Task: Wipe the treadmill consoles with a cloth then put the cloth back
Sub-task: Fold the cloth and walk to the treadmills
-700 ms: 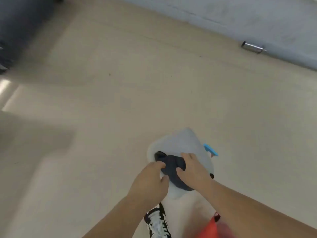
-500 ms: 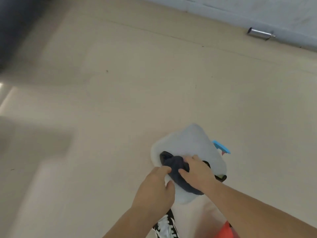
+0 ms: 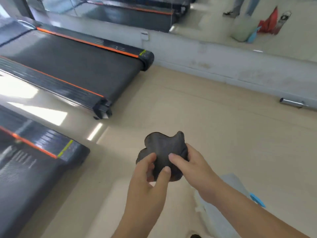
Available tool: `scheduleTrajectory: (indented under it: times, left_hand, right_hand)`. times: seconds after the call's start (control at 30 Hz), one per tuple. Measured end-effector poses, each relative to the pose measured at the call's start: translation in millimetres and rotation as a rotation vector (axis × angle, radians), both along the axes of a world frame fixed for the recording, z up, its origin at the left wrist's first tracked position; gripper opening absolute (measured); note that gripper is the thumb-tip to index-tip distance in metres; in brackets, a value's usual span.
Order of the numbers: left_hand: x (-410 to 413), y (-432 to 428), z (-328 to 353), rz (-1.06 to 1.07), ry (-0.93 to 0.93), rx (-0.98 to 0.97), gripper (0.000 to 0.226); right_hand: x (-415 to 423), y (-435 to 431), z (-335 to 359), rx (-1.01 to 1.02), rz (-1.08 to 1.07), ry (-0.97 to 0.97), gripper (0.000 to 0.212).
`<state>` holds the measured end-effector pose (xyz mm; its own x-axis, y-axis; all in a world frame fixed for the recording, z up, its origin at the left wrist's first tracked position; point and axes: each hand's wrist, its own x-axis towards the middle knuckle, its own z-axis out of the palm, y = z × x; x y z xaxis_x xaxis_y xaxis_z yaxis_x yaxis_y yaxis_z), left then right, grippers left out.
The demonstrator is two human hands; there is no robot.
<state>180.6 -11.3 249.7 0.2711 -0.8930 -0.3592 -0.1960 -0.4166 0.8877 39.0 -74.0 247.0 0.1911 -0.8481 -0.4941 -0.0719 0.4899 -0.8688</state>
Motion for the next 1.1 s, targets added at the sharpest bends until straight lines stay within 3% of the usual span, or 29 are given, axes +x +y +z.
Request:
scheduleTrajectory:
  times: [0.1, 0.2, 0.3, 0.43, 0.63, 0.7, 0.8, 0.93, 1.1]
  left_hand:
    - [85, 42, 99, 0.203, 0.027, -0.066, 0.026]
    - [176, 90, 179, 0.323, 0.158, -0.021, 0.016]
    - [252, 175, 240, 0.209, 0.352, -0.039, 0.031]
    - [302, 281, 340, 0.344, 0.406, -0.102, 0.041]
    - [347, 417, 422, 0.507, 0.339, -0.195, 0.054]
    - [363, 446, 430, 0.668, 0.346, -0.248, 0.059]
    - [389, 477, 434, 0.929, 0.303, -0.291, 0.064]
    - [435, 493, 427, 1.144, 0.319, -0.309, 0.047]
    - [477, 502, 420, 1.338, -0.072, -0.274, 0.050]
  right_hand:
    - [74, 24, 119, -0.026, 0.101, -0.151, 0.010]
    - [145, 72, 223, -0.051, 0.210, -0.333, 0.026]
    - [214, 136, 304, 0.007, 0.210, -0.516, 0.036]
    - [303, 225, 380, 0.127, 0.233, -0.624, 0.049]
    - [402, 340, 436, 0.045, 0.562, -0.374, 0.031]
    - [428, 361, 449, -0.018, 0.665, -0.300, 0.027]
    - [468, 380, 459, -0.021, 0.850, -0.238, 0.033]
    - [521, 396, 462, 0.050, 1.019, -0.267, 0.050]
    - [596, 414, 456, 0.147, 0.928, -0.383, 0.031]
